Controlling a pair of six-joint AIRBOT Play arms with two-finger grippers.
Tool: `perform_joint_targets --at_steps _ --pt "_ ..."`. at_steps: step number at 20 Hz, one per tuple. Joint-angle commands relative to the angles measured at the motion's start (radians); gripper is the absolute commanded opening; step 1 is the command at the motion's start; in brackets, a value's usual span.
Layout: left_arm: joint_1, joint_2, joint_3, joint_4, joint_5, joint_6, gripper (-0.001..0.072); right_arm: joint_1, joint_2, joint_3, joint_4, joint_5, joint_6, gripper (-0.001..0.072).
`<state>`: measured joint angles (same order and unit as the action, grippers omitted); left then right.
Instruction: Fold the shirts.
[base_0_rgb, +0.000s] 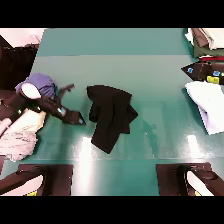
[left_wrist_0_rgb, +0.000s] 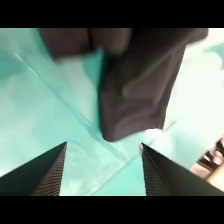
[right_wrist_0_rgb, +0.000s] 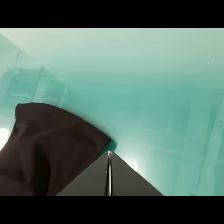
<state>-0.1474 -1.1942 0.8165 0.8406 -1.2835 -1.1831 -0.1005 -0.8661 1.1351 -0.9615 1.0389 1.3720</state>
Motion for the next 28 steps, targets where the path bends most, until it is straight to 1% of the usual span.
perform_joint_targets --at_steps 1,5,6,7,9,10,11,12,13,15,16,18,19,21,22,23,24,25,27,28 --pt "-0.101 0.035 -0.214 -0.105 0.172 0.032 0.0542 0.001 -0.001 -0.002 0.002 -0.002 0.001 0.0025" --pt "-0.246 0.034 -0.226 -0.108 0.302 0.028 0.0541 0.001 -0.001 -0.001 0.001 0.007 0.001 0.0025" --pt "-0.275 0.027 -0.225 -0.108 0.328 0.006 0.0541 0.001 -0.001 -0.002 0.001 0.012 0.001 0.0025" --pt "-0.303 0.014 -0.225 -0.109 0.342 -0.016 0.0541 0.001 -0.001 -0.002 0.002 0.013 0.001 0.0025" --pt "-0.346 -0.011 -0.225 -0.109 0.349 -0.023 0.054 0.001 -0.001 -0.001 0.002 0.015 0.001 0.0025" --pt "-0.357 -0.016 -0.224 -0.109 0.351 -0.024 0.051 0.001 -0.001 -0.002 0.002 0.018 0.001 0.0025" --pt "-0.357 -0.016 -0.224 -0.116 0.349 -0.024 0.0249 0.001 -0.001 -0.002 0.002 0.022 0.001 0.0025" --pt "-0.354 -0.016 -0.216 -0.116 0.339 -0.021 0.0025 0.001 -0.001 -0.002 0.001 0.03 0.001 0.0025" --pt "-0.354 -0.01 -0.194 -0.099 0.313 -0.023 0.0027 0.001 -0.001 -0.002 0.0 0.044 0.001 0.0025" --pt "-0.354 0.016 -0.106 -0.028 0.206 -0.05 0.0025 0.001 -0.008 -0.002 0.0 0.101 0.001 0.0028" --pt "-0.354 0.045 -0.043 0.033 0.154 -0.061 0.0025 0.001 -0.026 -0.003 0.0 0.152 0.0 0.0064" --pt "-0.354 0.117 0.089 0.189 0.086 -0.109 0.0026 0.003 -0.085 -0.027 0.003 0.263 0.0 0.0467" --pt "-0.354 0.154 0.154 0.275 0.064 -0.134 0.0026 0.017 -0.119 -0.066 0.003 0.282 0.0 0.0511" --pt "-0.354 0.204 0.265 0.441 0.039 -0.187 0.0026 0.074 -0.196 -0.163 0.004 0.257 0.0 0.051" --pt "-0.354 0.221 0.304 0.511 0.032 -0.214 0.0026 0.117 -0.235 -0.207 0.008 0.217 -0.002 0.0511" --pt "-0.354 0.231 0.336 0.569 0.024 -0.242 0.0026 0.169 -0.278 -0.248 0.037 0.16 -0.025 0.0511" --pt "-0.355 0.231 0.357 0.6 0.016 -0.259 0.0026 0.215 -0.318 -0.275 0.078 0.097 -0.052 0.0511" --pt "-0.354 0.23 0.363 0.605 0.015 -0.258 0.0026 0.264 -0.363 -0.289 0.109 0.032 -0.064 0.0511" --pt "-0.355 0.225 0.362 0.604 0.007 -0.258 0.0026 0.347 -0.45 -0.269 0.115 -0.051 -0.065 0.0511" --pt "-0.355 0.225 0.362 0.604 0.003 -0.258 0.0026 0.377 -0.49 -0.246 0.113 -0.069 -0.065 0.051"
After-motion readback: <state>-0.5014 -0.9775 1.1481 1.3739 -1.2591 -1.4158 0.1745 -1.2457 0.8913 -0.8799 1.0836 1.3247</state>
